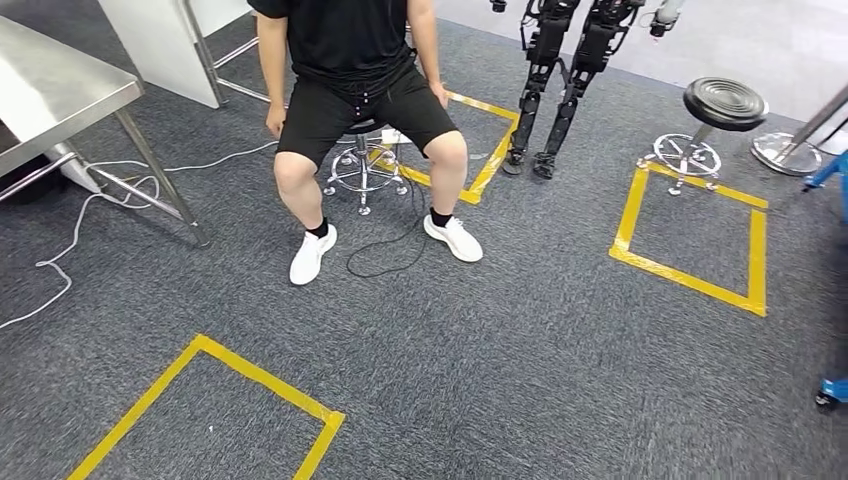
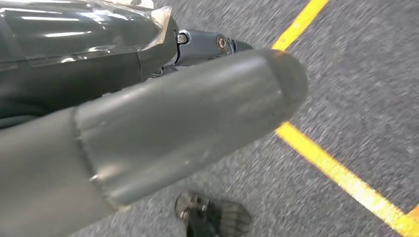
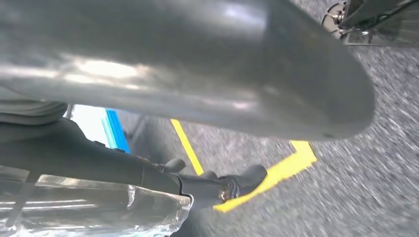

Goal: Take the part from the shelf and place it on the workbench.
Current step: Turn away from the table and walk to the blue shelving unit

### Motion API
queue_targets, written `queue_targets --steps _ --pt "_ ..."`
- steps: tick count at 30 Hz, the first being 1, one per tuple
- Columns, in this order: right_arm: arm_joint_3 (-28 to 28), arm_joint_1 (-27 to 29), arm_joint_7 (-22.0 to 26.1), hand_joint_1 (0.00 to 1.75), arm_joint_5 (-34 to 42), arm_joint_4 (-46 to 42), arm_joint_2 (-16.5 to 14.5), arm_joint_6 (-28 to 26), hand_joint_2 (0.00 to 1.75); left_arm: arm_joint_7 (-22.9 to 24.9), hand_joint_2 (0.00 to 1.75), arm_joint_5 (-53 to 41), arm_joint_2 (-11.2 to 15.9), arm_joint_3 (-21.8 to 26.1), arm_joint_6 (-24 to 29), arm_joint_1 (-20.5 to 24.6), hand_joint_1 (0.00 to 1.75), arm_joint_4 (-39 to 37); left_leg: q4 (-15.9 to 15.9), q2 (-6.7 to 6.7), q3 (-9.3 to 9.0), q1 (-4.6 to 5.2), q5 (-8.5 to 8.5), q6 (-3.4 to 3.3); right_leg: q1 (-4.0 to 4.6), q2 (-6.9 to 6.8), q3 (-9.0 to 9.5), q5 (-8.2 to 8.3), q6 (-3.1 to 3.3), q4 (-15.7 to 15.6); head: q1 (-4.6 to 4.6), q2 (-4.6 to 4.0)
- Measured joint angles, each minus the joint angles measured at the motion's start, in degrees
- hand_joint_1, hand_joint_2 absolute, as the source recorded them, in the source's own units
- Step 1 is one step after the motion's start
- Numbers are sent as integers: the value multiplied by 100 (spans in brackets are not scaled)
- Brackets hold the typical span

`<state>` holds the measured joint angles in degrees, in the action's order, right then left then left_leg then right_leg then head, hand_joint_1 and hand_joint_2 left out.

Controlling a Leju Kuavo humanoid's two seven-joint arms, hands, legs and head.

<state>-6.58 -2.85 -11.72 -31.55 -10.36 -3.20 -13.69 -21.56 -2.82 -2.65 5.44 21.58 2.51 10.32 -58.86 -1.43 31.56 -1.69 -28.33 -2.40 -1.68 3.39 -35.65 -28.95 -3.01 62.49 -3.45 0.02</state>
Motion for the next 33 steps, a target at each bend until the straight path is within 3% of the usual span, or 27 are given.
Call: queue_targets --steps 1,3,4,5,6,8,9,10,12,14,16,18,19,20,21,23,25,27,28,30,32,33 --pt "-7 -8 -5 0 11 0 -5 -9 0 24 0 -27 7 -15 -4 -1 0 0 4 84 12 17 6 -24 5 -146 -187 -175 21 373 -13 0" --pt "-24 -14 -6 0 36 0 -10 -36 0 62 0 -74 15 -46 -31 -6 0 0 2 263 35 52 10 -42 4 -245 -496 -429 17 1034 -24 0" --pt "-35 -7 -6 0 50 0 -10 -55 0 67 0 -105 14 -63 -55 -8 0 0 1 355 43 69 11 -45 3 -268 -543 -468 -8 1180 -24 0" --pt "-47 4 -6 0 61 0 -10 -71 0 57 0 -137 14 -80 -80 -6 0 0 1 430 43 77 12 -45 4 -288 -435 -402 -43 1035 -24 0" --pt "-59 11 -3 0 69 0 -10 -87 0 42 0 -179 13 -103 -100 -2 0 0 1 505 39 83 12 -43 6 -349 -213 -281 -75 682 -24 0" --pt "-86 2 9 0 75 -1 -11 -113 0 14 0 -267 15 -165 -114 9 0 0 -2 628 15 106 0 -15 50 -644 255 -48 -62 -125 -23 0" --pt "-100 -11 17 0 77 -2 -15 -123 0 6 0 -306 18 -195 -110 16 0 0 -3 683 -5 121 -13 15 78 -757 387 22 -22 -367 -17 0" --pt "-114 -20 23 0 79 -2 -19 -132 0 3 0 -334 21 -222 -105 23 0 0 -1 738 -29 136 -27 46 110 -814 423 54 27 -456 -11 0" --pt "-134 -20 28 0 86 -1 -26 -144 0 0 0 -360 25 -265 -98 45 0 1 6 840 -69 131 -47 112 113 -687 415 100 107 -469 -1 0" --pt "-149 -9 28 0 93 0 -31 -158 0 5 0 -364 30 -303 -93 61 0 2 -159 657 -20 90 -191 175 57 -553 435 156 196 -500 9 0" --pt "-156 -8 28 0 95 0 -44 -174 0 41 0 -368 37 -325 -86 56 0 1 -745 300 229 58 -568 216 26 -424 427 202 286 -513 19 0" --pt "-161 -5 28 0 92 0 -62 -187 0 94 0 -372 39 -335 -80 48 0 0 -1444 150 558 49 -875 237 43 -280 397 221 327 -509 20 0" --pt "-164 2 28 0 89 0 -70 -191 0 113 0 -373 40 -340 -77 48 0 0 -1592 131 638 40 -877 249 45 -203 391 225 330 -506 20 0" --pt "-168 10 27 0 84 0 -76 -195 0 122 0 -373 44 -344 -75 49 0 0 -1530 123 619 23 -764 262 42 -121 389 225 328 -497 19 0" --pt "-172 14 27 0 77 0 -86 -198 0 126 0 -373 52 -348 -72 51 0 0 -1232 95 486 -9 -551 279 34 -34 389 222 320 -477 19 0" --pt "-182 8 27 0 63 0 -108 -206 0 122 0 -369 69 -349 -68 47 0 -3 -504 -110 162 -83 -202 319 38 124 348 197 275 -394 18 0" --pt "-191 -3 27 0 56 0 -126 -213 0 108 0 -359 80 -349 -60 49 0 -3 -188 -249 38 -79 -126 300 63 239 268 190 190 -338 16 0" --pt "-196 9 27 0 41 0 -140 -215 0 97 0 -343 85 -349 -37 57 0 0 -161 -163 46 -20 -110 201 76 342 190 226 85 -367 15 0" --pt "-198 20 26 0 33 0 -144 -215 0 94 0 -337 83 -349 -22 58 0 1 -126 -103 39 -6 -82 137 70 322 158 226 46 -352 15 0" --pt "-200 20 25 0 20 0 -152 -215 0 87 0 -334 85 -348 1 52 0 2 -45 39 22 -2 -23 21 72 88 -7 62 38 -46 -4 0" --pt "-201 4 25 0 12 0 -165 -215 0 84 0 -334 95 -345 8 38 0 2 -16 197 26 20 -3 -31 70 -190 -355 -266 72 660 -25 0" --pt "-201 1 25 0 7 0 -169 -215 0 87 0 -334 97 -345 10 33 0 2 -16 277 32 37 -3 -35 66 -243 -523 -394 66 1006 -26 0"
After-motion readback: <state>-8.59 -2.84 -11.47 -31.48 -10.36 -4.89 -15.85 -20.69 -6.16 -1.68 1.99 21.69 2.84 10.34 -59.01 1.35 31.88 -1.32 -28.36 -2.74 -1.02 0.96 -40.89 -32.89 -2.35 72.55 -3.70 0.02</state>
